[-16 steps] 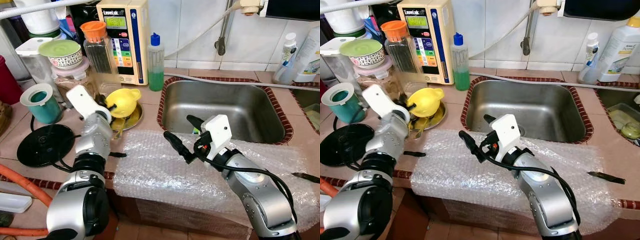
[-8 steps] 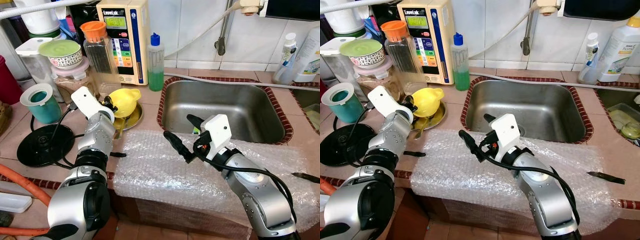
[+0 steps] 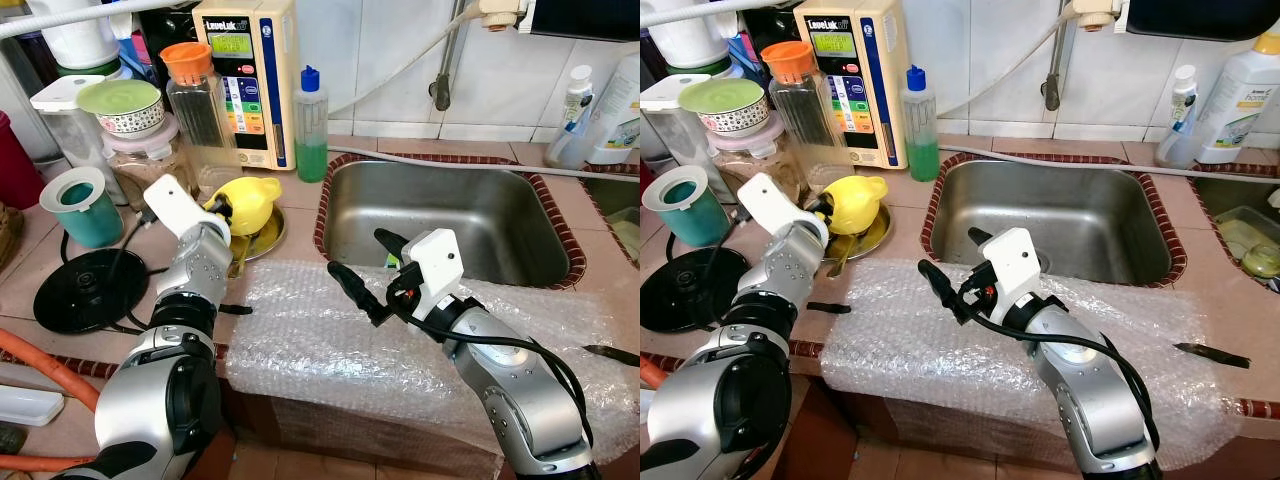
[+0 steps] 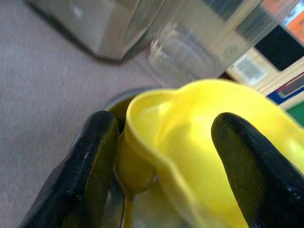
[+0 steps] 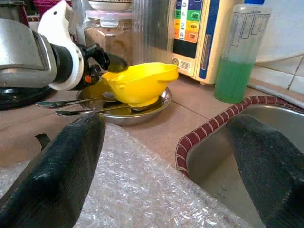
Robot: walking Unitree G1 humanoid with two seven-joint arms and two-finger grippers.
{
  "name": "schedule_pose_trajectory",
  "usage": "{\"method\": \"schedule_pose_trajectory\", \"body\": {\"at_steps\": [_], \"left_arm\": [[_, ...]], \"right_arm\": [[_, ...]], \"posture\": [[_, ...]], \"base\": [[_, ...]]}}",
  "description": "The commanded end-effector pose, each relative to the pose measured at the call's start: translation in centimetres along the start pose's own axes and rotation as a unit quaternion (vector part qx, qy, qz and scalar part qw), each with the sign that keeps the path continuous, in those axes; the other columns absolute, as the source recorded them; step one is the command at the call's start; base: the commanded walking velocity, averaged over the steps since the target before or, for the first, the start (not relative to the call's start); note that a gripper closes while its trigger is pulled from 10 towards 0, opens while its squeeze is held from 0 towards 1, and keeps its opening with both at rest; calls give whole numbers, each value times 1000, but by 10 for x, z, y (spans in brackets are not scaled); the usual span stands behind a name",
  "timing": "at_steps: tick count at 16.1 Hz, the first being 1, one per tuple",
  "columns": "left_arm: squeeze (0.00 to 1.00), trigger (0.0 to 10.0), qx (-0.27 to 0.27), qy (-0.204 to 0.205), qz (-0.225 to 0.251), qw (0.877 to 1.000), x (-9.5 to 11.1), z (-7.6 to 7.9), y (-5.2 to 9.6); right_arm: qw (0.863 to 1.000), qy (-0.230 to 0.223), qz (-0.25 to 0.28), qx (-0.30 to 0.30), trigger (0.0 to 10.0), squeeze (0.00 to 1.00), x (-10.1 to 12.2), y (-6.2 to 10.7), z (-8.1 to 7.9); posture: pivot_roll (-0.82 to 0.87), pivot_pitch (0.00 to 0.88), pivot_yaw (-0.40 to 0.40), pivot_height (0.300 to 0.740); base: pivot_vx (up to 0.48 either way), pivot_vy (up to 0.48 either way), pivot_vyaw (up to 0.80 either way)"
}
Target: Kitchen organization
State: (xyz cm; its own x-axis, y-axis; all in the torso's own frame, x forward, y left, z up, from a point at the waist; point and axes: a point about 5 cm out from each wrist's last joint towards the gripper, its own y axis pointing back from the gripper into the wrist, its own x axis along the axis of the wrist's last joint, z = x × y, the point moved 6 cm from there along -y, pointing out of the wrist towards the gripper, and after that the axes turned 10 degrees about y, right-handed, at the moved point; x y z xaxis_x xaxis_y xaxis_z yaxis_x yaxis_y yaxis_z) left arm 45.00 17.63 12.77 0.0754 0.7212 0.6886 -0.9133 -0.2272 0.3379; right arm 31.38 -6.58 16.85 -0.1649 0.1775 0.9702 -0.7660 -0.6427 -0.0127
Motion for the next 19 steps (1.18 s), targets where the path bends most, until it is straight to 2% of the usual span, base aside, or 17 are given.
{"method": "schedule_pose_trajectory", "body": {"at_steps": [1, 3, 4, 5, 8, 9, 14, 19], "left_arm": [[1000, 10000, 7, 3, -1, 1000, 3, 1, 0], [1000, 10000, 8, 9, -11, 1000, -1, 1, 0], [592, 10000, 8, 16, -20, 1000, -4, 2, 0], [0, 10000, 8, 18, -26, 999, -6, 2, 0], [0, 10000, 5, 39, -50, 998, -13, 4, 0], [0, 0, 6, 55, -68, 996, -18, 3, 0], [0, 0, -1, 51, -89, 995, -23, 6, 0], [0, 0, 19, 27, -94, 995, -21, -5, -1]], "right_arm": [[1000, 4, 3, 4, 10000, 0, 2, 1, -2], [1000, 3, 3, 11, 10000, 0, 2, 1, -4], [1000, 2, 3, 14, 10000, 0, 2, 1, -5], [1000, 2, 4, 16, 10000, 0, 2, 1, -6], [1000, 2, 5, 17, 10000, 0, 3, 1, -7], [1000, 2, 5, 16, 10000, 0, 3, 2, -7], [1000, 5, 3, 15, 10000, 0, 2, 2, -6], [1000, 8, 2, 14, 10000, 0, 1, 2, -5]], "posture": [[-108, 0, 85, 740], [-107, 0, 85, 740], [-106, 0, 84, 740], [-106, 0, 85, 740], [-108, 0, 87, 740], [-108, 0, 89, 740], [-113, 0, 89, 740], [-113, 0, 90, 740]], "base": [[0, 0, 0], [0, 0, 0], [0, 0, 0], [0, 0, 0], [0, 0, 0], [0, 0, 0], [0, 0, 0], [0, 0, 0]]}}
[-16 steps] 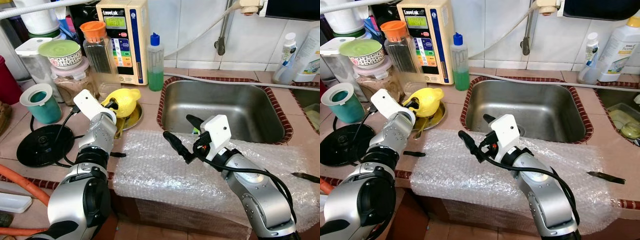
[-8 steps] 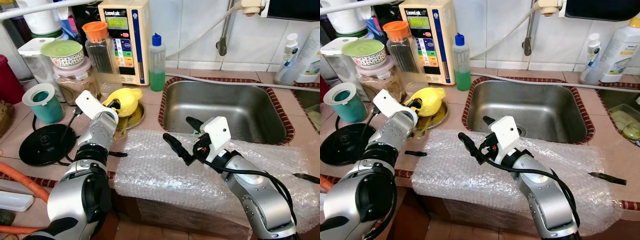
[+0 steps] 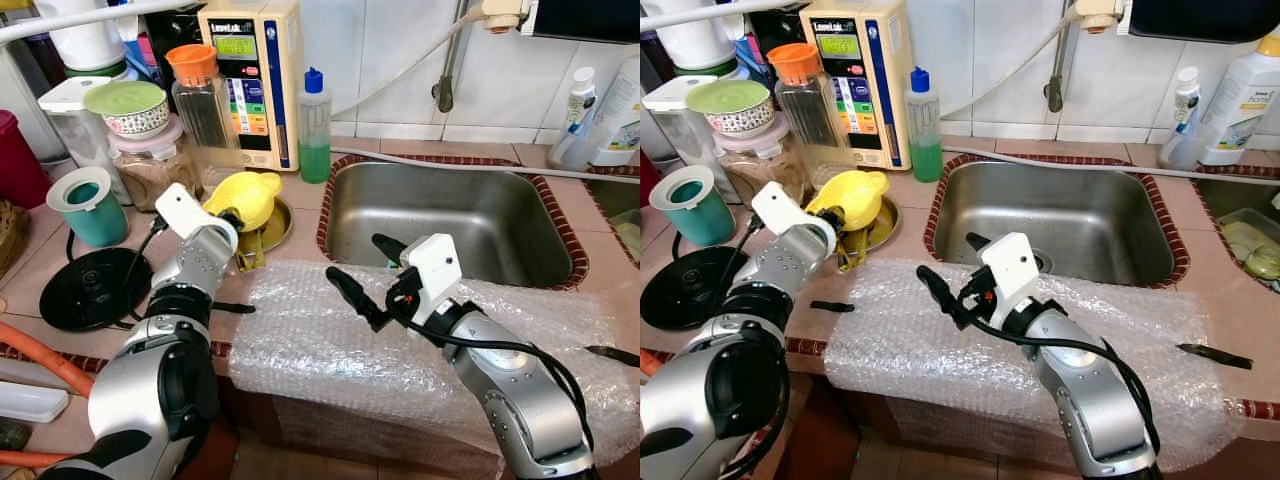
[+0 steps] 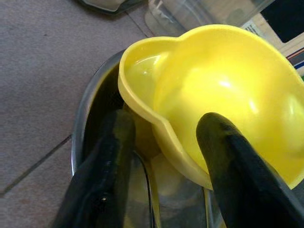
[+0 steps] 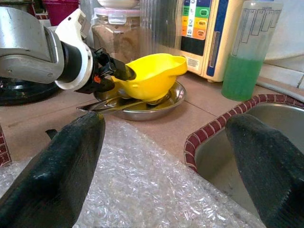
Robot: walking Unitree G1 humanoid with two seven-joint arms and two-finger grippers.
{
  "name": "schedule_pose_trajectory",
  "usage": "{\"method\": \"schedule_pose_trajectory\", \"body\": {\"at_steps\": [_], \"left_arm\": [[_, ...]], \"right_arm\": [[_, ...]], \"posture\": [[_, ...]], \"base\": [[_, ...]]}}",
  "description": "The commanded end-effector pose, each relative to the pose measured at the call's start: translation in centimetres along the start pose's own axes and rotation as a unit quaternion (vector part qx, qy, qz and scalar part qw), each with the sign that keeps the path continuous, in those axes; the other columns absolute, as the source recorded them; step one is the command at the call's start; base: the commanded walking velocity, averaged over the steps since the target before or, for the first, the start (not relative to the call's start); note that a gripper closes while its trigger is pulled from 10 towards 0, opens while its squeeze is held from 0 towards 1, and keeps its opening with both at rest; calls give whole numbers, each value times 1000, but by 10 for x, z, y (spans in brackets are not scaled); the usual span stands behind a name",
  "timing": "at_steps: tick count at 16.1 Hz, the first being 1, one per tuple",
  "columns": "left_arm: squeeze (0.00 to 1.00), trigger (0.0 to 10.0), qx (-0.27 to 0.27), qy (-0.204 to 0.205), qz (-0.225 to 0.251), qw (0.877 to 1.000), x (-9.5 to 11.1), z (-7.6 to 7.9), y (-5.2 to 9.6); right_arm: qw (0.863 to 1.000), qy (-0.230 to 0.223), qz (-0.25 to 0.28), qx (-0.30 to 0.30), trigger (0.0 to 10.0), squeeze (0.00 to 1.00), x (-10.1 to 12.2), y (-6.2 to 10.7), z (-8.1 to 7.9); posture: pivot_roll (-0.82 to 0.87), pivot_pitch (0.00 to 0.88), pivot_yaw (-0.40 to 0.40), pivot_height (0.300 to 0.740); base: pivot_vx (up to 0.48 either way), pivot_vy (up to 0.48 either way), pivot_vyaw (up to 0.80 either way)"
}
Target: Kitchen organization
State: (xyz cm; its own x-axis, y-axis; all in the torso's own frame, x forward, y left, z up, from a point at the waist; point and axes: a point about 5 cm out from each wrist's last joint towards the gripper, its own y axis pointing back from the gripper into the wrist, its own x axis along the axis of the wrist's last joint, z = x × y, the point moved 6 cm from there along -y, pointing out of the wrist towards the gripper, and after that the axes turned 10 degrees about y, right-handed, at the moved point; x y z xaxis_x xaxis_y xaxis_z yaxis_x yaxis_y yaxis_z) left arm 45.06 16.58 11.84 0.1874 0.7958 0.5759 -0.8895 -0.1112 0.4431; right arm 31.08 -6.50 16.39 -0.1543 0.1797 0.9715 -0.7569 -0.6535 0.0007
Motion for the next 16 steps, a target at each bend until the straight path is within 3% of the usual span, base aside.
{"method": "schedule_pose_trajectory", "body": {"at_steps": [1, 7, 14, 16], "left_arm": [[0, 0, 17, -1, -14, 1000, -4, -7, -1], [0, 0, 34, -9, 1, 999, 8, -24, -2], [0, 0, -1, -26, 37, 999, 18, -22, -2], [0, 0, -7, -55, 58, 997, 25, -21, -2]], "right_arm": [[1000, 11, 6, 6, 10000, 0, 4, 0, -2], [1000, 13, 4, 6, 10000, 0, 4, -1, -1], [1000, 18, 0, 9, 10000, 0, 2, 0, 0], [1000, 19, 0, 10, 10000, 0, 2, -1, 0]], "posture": [[-113, 0, 90, 740], [-108, 0, 86, 740], [-112, 0, 78, 740], [-113, 0, 77, 740]], "base": [[0, 0, 0], [0, 0, 0], [0, 0, 0], [0, 0, 0]]}}
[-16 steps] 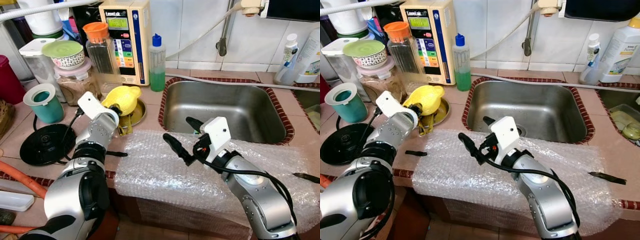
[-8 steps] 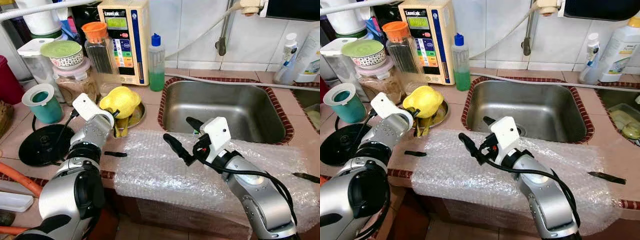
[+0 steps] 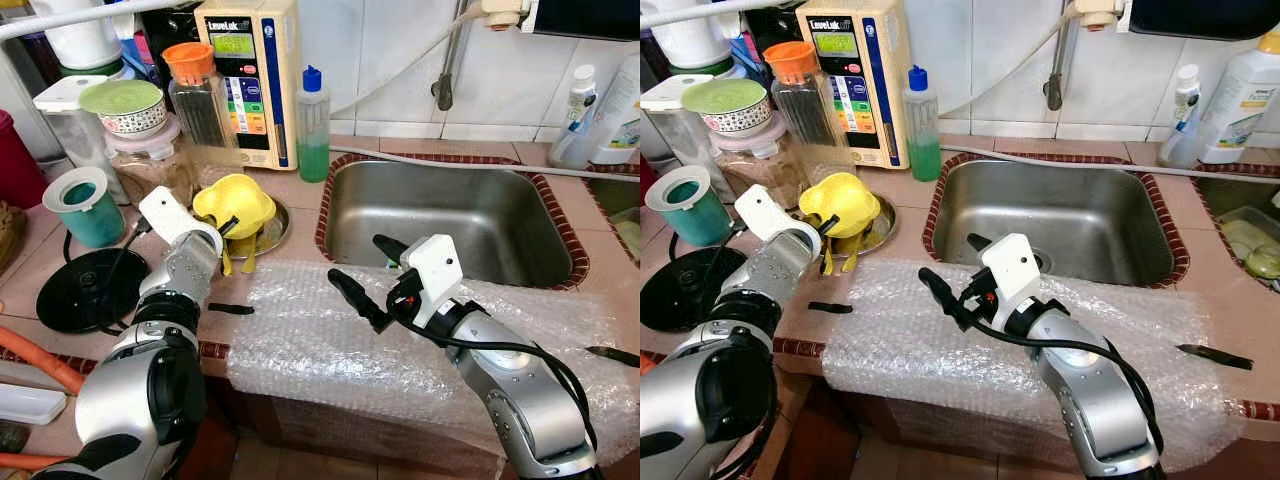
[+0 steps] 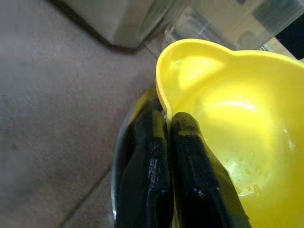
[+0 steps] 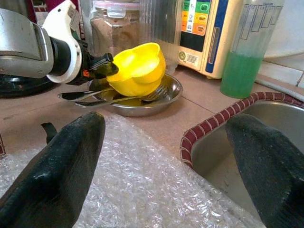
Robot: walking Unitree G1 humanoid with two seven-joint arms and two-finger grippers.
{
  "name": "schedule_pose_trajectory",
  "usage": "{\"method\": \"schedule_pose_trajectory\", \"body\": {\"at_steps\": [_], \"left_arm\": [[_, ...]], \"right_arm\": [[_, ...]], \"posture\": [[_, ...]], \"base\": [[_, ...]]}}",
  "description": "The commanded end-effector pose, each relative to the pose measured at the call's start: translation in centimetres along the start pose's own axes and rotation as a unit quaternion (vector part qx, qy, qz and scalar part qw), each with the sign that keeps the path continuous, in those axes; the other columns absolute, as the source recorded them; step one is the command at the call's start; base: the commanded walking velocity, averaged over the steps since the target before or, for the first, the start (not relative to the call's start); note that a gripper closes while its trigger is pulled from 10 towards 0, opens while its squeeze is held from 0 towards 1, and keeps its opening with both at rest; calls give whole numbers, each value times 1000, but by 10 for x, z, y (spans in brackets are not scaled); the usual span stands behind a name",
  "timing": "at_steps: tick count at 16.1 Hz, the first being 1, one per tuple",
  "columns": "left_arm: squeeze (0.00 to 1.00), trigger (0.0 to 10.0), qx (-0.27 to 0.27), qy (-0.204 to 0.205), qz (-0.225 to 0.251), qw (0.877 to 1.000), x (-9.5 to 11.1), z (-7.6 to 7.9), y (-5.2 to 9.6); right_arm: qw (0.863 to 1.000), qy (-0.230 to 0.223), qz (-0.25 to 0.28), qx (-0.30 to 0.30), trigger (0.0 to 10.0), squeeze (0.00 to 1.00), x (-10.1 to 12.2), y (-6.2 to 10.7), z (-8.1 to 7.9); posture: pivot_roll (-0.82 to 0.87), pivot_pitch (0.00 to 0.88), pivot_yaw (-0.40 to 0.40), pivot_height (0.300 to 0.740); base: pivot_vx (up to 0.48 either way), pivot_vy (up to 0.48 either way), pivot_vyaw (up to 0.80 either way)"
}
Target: Kitchen organization
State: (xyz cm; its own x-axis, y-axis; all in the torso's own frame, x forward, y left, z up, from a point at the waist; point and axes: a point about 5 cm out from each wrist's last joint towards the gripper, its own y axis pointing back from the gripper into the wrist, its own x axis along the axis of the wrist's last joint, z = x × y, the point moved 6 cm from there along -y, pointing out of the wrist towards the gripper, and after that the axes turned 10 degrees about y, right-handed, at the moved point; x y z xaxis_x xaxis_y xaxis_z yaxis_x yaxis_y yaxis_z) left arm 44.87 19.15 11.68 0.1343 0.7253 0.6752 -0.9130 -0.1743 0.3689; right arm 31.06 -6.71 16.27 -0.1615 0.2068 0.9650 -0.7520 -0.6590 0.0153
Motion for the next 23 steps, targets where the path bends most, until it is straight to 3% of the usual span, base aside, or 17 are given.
{"method": "schedule_pose_trajectory", "body": {"at_steps": [1, 6, 7, 11, 13, 15, 17, 20, 23], "left_arm": [[0, 0, -3, -19, 15, 1000, 7, -3, 0], [0, 0, -60, -23, 43, 997, 14, 19, 2], [0, 0, -90, -30, 56, 994, 14, 31, 5], [0, 0, -159, -91, 114, 976, 17, 65, 18], [0, 0, -196, -120, 135, 964, 15, 82, 26], [0, 0, -238, -179, 149, 943, 2, 102, 38], [0, 0, -267, -200, 148, 931, -10, 114, 46], [0, 0, -321, -243, 140, 905, -41, 134, 63], [0, 0, -374, -264, 143, 878, -61, 149, 84]], "right_arm": [[1000, 7, 6, 5, 10000, 0, 4, -2, 0], [1000, 7, 5, 6, 10000, 0, 3, -2, -2], [1000, 7, 7, -2, 10000, 0, 4, -1, 0], [998, -8, 26, -62, 10000, 0, 13, -4, 25], [995, -27, 41, -87, 10000, 0, 21, -4, 35], [985, -83, 82, -129, 10000, 0, 40, -6, 54], [981, -101, 94, -136, 10000, 0, 46, -6, 58], [981, -91, 88, -147, 10000, 0, 43, -9, 61], [979, -46, 60, -189, 10000, 0, 34, -14, 70]], "posture": [[-112, 0, 76, 740], [-112, 0, 75, 740], [-111, 0, 76, 740], [-109, 0, 71, 740], [-106, 0, 70, 740], [-106, 0, 72, 740], [-107, 0, 73, 740], [-107, 0, 71, 740], [-104, 0, 65, 740]], "base": [[0, 0, 0], [0, 0, 0], [0, 0, 0], [0, 0, 0], [0, 0, 0], [0, 0, 0], [0, 0, 0], [0, 0, 0], [0, 0, 0]]}}
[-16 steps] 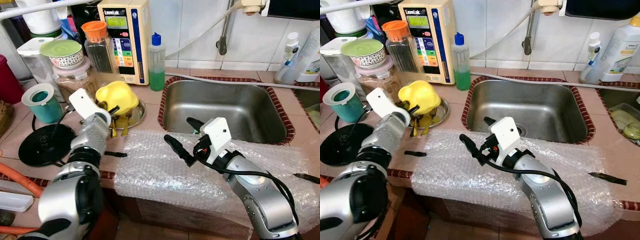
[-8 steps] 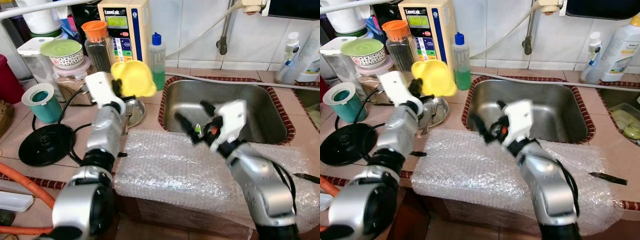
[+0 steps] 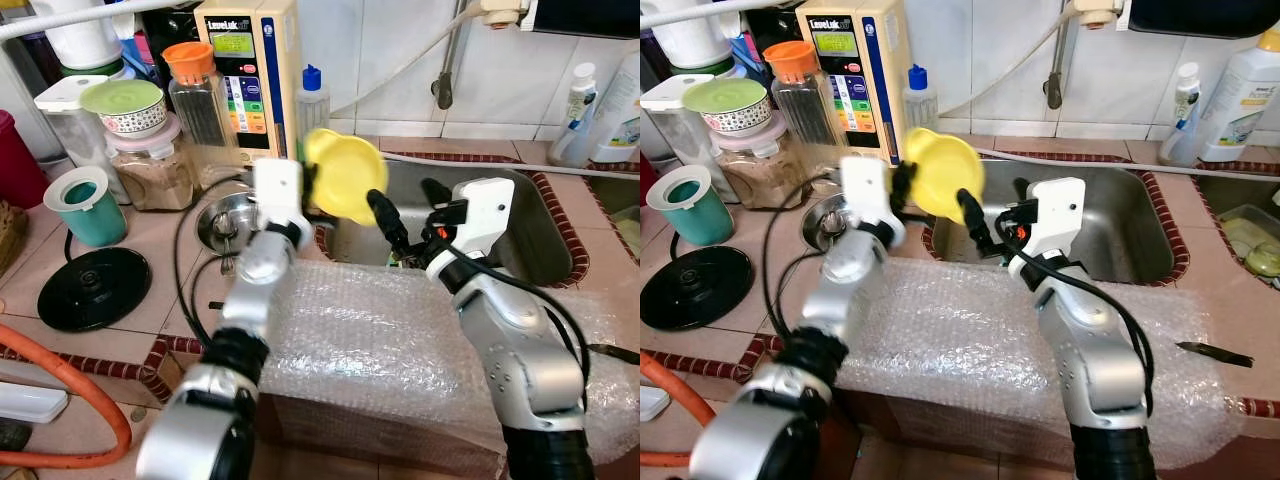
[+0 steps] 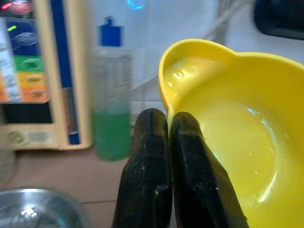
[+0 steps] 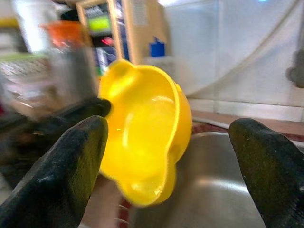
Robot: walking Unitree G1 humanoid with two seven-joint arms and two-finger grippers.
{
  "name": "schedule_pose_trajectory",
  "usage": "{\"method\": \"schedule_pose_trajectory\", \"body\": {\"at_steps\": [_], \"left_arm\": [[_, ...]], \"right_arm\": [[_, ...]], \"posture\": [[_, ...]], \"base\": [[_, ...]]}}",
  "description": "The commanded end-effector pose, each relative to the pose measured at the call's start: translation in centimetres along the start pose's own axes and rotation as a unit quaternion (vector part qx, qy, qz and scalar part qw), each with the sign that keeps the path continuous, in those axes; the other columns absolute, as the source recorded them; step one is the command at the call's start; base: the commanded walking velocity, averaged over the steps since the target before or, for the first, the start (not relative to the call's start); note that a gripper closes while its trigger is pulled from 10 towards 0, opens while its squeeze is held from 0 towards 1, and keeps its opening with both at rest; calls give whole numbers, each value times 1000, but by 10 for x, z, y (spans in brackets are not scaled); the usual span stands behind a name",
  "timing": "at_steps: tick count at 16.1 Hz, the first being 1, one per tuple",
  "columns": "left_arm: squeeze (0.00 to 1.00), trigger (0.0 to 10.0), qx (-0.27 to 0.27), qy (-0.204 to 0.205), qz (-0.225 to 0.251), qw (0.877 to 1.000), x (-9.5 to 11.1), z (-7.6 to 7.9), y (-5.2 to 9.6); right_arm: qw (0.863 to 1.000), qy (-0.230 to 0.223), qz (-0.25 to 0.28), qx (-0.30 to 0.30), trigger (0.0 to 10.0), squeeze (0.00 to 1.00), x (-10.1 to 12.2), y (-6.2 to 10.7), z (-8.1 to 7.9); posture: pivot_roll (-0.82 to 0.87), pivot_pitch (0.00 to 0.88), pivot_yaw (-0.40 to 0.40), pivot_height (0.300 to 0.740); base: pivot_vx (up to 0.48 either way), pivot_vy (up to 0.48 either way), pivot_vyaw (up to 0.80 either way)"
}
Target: Kitchen organization
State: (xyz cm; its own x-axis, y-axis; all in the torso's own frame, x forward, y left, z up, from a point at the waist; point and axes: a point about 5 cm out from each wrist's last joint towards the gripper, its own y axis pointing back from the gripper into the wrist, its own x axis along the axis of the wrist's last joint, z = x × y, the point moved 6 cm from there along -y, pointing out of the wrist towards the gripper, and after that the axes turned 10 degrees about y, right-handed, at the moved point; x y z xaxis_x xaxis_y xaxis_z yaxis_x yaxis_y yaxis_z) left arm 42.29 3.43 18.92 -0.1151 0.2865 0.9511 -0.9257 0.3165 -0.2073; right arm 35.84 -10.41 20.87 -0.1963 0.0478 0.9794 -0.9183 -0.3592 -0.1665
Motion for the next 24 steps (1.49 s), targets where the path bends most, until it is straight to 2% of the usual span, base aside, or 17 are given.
{"method": "schedule_pose_trajectory", "body": {"at_steps": [1, 3, 6, 7, 8, 9, 10, 11, 12, 14, 15, 16, 17, 18, 22, 23, 24], "left_arm": [[0, 0, -24, -18, 24, 999, 12, 9, -1], [0, 0, -41, -22, 33, 998, 15, 19, 2], [0, 0, -33, -25, 34, 999, 13, 18, 7], [0, 0, -36, -24, 33, 999, 12, 19, 9], [0, 0, -48, -23, 43, 998, 16, 25, 9], [0, 0, -60, -25, 50, 997, 19, 31, 9], [0, 0, -72, -23, 57, 996, 22, 38, 10], [0, 0, -79, -26, 59, 995, 23, 42, 10], [0, 0, -88, -44, 54, 994, 20, 46, 12], [0, 0, -86, -58, 41, 994, 13, 45, 13], [0, 0, -81, -42, 37, 995, 12, 44, 13], [0, 0, -77, -47, 32, 995, 11, 41, 11], [0, 0, -75, -50, 31, 995, 12, 38, 10], [0, 0, -75, -50, 31, 995, 12, 38, 10], [0, 0, -75, -57, 28, 995, 12, 37, 10], [0, 0, -72, -57, 30, 995, 13, 36, 10], [0, 0, -70, -56, 30, 995, 13, 35, 11]], "right_arm": [[1000, 17, 5, -3, 10000, 0, 4, -6, -1], [998, 42, 3, -37, 10000, 0, 5, -11, 12], [994, 60, 28, -86, 10000, 0, 19, -14, 29], [991, 79, 33, -107, 10000, 0, 20, -15, 37], [989, 75, 23, -122, 10000, 0, 15, -17, 44], [990, 63, 19, -123, 9294, 0, 12, -19, 45], [992, 55, 12, -114, 1961, 0, 8, -23, 42], [993, 36, 5, -111, 0, 0, 4, -25, 40], [993, -8, 4, -119, 157, 0, 4, -27, 41], [994, 10, 23, -108, 235, 0, 14, -29, 38], [993, 12, 28, -111, 824, 0, 15, -28, 38], [992, 9, 43, -115, 3176, 0, 19, -26, 39], [992, 8, 54, -111, 10000, 0, 23, -24, 37], [993, 8, 55, -109, 10000, 0, 22, -24, 37], [997, 9, 50, -55, 10000, 0, 18, -26, 15], [999, 25, 19, -31, 10000, 0, 2, -25, 7], [999, 35, 4, -23, 10000, 1000, -5, -25, 4]], "posture": [[-100, 0, 63, 740], [-98, 0, 61, 740], [-95, 0, 63, 740], [-95, 0, 64, 740], [-90, 0, 60, 740], [-92, 0, 62, 740], [-93, 0, 62, 740], [-92, 0, 63, 740], [-93, 0, 65, 740], [-92, 0, 67, 740], [-92, 0, 69, 740], [-91, 0, 74, 740], [-93, 0, 79, 740], [-92, 0, 80, 740], [-84, 0, 82, 740], [-82, 0, 82, 740], [-74, 0, 77, 740]], "base": [[0, 0, 0], [0, 0, 0], [0, 0, 0], [0, 0, 0], [0, 0, 0], [0, 0, 0], [0, 0, 0], [0, 0, 0], [0, 0, 0], [0, 0, 0], [0, 0, 0], [0, 0, 0], [0, 0, 0], [0, 0, 0], [0, 0, 0], [0, 0, 0], [0, 0, 0]]}}
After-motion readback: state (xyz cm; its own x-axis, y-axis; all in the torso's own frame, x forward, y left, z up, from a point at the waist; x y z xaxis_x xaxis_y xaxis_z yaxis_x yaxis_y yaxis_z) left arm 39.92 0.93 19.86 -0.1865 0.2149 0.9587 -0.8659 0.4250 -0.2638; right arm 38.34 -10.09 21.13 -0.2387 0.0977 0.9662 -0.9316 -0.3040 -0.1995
